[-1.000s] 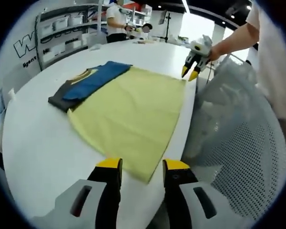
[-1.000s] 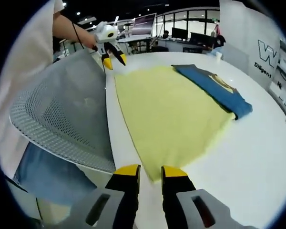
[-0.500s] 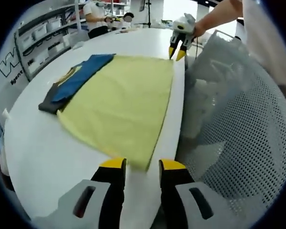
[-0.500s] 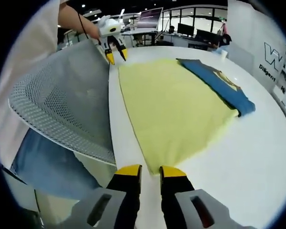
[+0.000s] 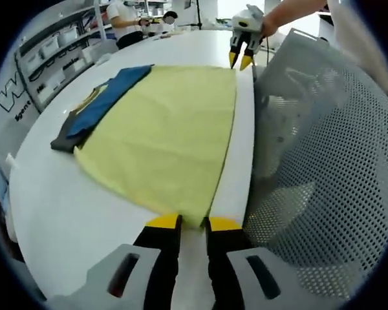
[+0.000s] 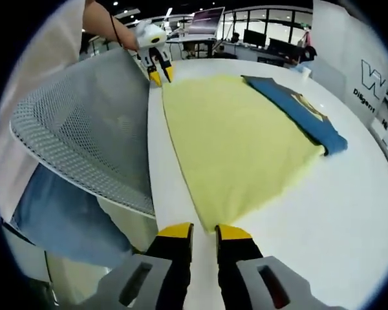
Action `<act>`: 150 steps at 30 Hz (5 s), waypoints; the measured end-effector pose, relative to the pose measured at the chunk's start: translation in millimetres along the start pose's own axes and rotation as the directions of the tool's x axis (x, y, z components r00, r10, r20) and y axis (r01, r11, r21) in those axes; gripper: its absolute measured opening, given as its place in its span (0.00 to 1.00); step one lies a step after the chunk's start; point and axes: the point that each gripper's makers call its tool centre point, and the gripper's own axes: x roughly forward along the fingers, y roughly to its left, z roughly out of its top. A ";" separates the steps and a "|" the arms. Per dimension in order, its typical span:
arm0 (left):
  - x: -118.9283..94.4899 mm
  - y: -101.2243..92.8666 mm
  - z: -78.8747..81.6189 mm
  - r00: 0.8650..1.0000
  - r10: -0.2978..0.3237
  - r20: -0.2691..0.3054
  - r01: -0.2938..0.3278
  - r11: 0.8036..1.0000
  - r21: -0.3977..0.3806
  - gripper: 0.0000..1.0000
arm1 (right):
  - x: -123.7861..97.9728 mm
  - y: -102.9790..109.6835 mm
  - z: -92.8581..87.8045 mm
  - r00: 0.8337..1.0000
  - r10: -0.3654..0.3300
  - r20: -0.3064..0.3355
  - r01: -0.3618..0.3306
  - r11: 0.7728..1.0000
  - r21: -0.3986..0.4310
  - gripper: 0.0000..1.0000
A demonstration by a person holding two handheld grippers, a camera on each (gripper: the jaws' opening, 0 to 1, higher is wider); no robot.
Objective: Fold the garment on the visible template until the final outline fits inside the template.
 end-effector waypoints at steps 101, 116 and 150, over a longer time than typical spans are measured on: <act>-126.5 205.7 144.4 0.935 0.293 0.198 -0.263 0.951 -0.165 0.00 | -129.2 -201.3 174.2 0.856 -0.401 0.325 0.414 0.910 0.033 0.00; -113.0 265.0 173.2 0.929 0.319 0.188 -0.287 0.941 -0.179 0.00 | -118.2 -266.5 181.7 0.827 -0.455 0.330 0.437 0.890 0.132 0.00; 0.1 375.6 142.4 0.955 0.294 0.047 -0.250 0.876 -0.413 0.01 | -16.3 -383.3 149.0 0.873 -0.447 0.195 0.395 0.882 0.256 0.00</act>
